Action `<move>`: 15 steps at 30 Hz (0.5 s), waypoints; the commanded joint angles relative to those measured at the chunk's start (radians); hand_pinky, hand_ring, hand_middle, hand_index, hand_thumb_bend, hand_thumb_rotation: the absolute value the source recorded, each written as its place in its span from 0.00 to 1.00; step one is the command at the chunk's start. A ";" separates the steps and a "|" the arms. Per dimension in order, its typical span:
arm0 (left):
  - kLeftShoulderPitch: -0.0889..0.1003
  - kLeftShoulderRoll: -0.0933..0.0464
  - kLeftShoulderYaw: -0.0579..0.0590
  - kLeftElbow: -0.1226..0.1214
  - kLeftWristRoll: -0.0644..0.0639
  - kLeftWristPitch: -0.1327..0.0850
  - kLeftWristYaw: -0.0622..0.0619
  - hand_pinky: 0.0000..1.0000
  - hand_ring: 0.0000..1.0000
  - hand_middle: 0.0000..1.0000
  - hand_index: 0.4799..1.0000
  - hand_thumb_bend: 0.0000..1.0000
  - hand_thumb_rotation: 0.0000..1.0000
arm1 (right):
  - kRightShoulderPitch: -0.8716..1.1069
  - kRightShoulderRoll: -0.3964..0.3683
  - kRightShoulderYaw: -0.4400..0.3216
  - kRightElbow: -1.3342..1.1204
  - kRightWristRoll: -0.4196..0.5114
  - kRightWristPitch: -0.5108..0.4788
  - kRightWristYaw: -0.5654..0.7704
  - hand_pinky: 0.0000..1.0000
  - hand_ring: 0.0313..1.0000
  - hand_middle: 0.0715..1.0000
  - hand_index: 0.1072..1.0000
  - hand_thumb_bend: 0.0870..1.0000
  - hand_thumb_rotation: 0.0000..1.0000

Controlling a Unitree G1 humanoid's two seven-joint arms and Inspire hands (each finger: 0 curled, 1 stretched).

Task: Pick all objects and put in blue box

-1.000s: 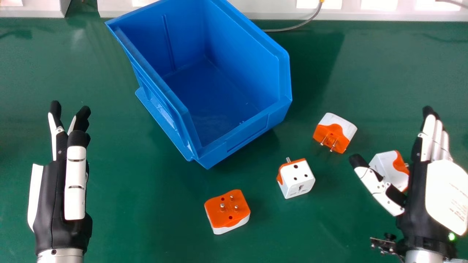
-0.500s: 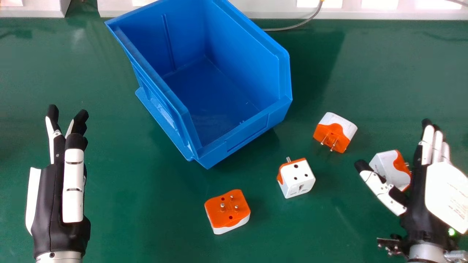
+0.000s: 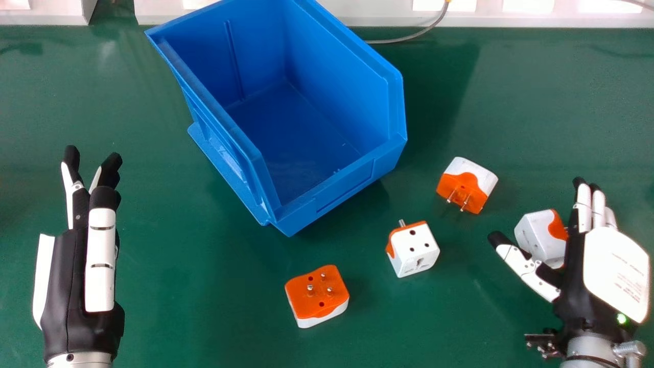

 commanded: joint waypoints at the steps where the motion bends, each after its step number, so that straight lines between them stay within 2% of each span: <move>1: 0.009 0.007 0.005 -0.028 -0.013 -0.004 -0.006 1.00 0.98 0.95 0.98 0.48 0.99 | -0.017 -0.014 0.002 0.014 0.013 0.023 0.012 0.81 0.92 0.96 0.94 0.48 0.79; 6: 0.013 0.008 0.008 -0.032 -0.006 -0.001 -0.003 1.00 0.98 0.95 0.97 0.46 1.00 | -0.024 -0.012 -0.002 0.014 0.035 0.053 0.044 0.82 0.93 0.96 0.94 0.47 0.78; 15: 0.023 0.010 0.013 -0.043 -0.018 0.005 -0.011 1.00 0.97 0.95 0.96 0.46 1.00 | -0.040 -0.019 -0.012 0.031 0.071 0.083 0.083 0.84 0.94 0.96 0.94 0.42 0.78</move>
